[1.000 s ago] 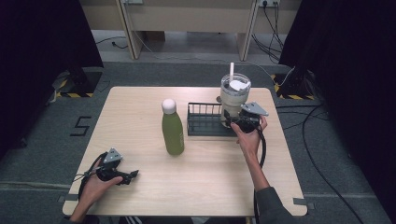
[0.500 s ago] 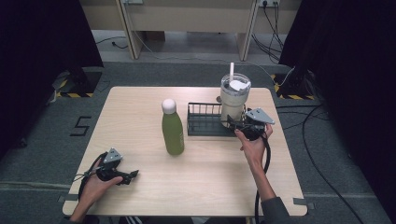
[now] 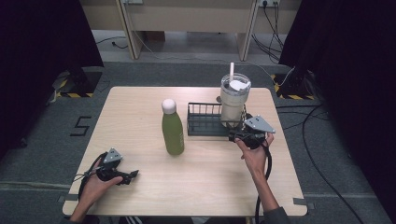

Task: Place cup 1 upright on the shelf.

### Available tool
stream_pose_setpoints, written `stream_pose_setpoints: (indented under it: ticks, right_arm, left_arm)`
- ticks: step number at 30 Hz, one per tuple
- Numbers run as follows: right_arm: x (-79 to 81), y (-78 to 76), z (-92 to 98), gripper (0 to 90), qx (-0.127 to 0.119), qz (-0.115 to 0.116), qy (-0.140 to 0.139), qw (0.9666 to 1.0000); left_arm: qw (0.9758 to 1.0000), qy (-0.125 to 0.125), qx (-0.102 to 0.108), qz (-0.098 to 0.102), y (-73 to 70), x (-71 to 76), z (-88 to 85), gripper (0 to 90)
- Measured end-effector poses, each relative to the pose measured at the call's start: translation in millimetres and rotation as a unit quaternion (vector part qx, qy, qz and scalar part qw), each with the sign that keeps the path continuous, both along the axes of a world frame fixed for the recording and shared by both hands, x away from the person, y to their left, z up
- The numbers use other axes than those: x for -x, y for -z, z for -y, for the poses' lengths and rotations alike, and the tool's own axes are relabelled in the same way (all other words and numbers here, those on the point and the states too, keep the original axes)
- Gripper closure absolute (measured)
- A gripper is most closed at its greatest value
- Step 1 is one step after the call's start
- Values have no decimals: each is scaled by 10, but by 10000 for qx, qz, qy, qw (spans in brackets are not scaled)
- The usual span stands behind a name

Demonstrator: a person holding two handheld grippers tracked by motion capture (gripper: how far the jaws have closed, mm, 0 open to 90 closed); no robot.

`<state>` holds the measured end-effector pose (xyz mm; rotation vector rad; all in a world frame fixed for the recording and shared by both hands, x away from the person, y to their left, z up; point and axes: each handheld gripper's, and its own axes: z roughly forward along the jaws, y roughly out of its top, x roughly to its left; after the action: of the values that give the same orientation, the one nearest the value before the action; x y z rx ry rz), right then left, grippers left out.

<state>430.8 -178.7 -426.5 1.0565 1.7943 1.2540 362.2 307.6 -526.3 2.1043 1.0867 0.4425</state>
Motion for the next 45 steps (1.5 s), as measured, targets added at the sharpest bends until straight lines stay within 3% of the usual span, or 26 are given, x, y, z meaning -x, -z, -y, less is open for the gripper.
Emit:
stream_pose_setpoints:
  ticks: [24, 45]
  right_arm:
    - [432, 65, -26, 150, -136, 22, -430, 9990]
    - [617, 162, -12, 149, -129, -116, -652, 9977]
  left_arm:
    - [10000, -9, 1, -2, 0, 0, 2, 0]
    - [10000, -2, 3, -2, 0, 0, 2, 0]
